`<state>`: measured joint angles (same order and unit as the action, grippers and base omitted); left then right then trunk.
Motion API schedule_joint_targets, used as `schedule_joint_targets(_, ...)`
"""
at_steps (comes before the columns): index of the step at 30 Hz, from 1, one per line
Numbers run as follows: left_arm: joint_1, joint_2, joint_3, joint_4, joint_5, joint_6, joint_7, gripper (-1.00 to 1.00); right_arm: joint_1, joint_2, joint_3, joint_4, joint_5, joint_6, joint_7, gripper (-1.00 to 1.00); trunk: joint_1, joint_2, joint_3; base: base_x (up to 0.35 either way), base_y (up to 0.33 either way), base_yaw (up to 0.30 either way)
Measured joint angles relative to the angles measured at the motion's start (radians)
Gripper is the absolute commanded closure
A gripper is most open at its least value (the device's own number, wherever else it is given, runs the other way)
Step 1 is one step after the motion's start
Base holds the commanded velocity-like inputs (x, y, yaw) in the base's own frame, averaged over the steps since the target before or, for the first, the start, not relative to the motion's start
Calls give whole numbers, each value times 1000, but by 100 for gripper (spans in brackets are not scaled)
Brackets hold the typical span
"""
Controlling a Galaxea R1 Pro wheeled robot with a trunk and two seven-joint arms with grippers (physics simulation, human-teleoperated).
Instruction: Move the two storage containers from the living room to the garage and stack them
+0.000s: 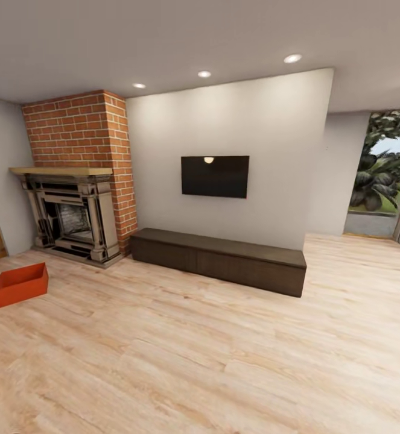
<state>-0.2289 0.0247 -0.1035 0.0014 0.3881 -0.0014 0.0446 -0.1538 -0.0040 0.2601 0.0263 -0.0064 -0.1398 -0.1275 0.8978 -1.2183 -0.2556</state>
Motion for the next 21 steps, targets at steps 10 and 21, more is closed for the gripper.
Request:
schedule_joint_targets(10,0,-2,0,0,1,-1,0,-100,0,-3,-3,-1,0,-1,0,-100,0,0,0,323,0,281)
schedule_joint_targets(21,0,-2,0,0,1,-1,0,-100,0,-4,-2,-1,0,0,0,-100,0,0,0,323,0,282)
